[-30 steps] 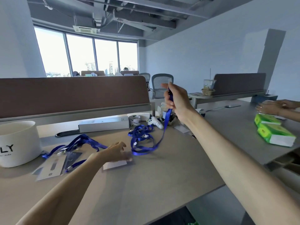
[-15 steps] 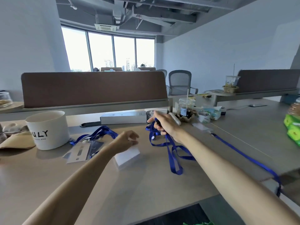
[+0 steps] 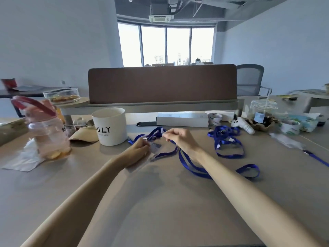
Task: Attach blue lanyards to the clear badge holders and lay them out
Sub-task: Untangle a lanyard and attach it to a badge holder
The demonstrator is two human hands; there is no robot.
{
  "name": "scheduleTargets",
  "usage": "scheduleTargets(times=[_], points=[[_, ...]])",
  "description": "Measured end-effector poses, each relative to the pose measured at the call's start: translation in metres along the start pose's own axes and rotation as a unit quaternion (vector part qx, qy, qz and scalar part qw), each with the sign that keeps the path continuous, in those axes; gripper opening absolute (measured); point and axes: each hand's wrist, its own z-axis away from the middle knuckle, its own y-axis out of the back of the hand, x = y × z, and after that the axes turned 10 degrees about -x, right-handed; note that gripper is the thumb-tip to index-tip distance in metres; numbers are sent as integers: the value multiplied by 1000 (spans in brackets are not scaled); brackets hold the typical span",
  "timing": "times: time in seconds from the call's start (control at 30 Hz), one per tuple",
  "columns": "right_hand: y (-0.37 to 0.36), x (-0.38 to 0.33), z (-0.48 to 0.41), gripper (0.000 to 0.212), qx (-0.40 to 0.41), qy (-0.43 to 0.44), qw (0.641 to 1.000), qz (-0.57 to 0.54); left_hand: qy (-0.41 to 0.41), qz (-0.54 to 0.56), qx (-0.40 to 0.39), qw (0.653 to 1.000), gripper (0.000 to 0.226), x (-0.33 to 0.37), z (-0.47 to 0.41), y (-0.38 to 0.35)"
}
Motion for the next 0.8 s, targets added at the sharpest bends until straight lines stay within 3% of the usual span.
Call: scheduleTargets(times=[0.1,0.27,0.4,0.8], points=[[-17,18,-6,17,-19,1,1000,14,-25,1,7,1000,13,-13,8,3],[-27,49,-6,18,-36,-1,987,155,-90,-62,63,992,9,-26,23,0],[-22,49,-3,18,-63,12,972,224,-137,-28,73,987,6,-32,24,0],[-28,39,14,17,-120,52,983,132,-201,-55,77,975,8,-33,27,-1]])
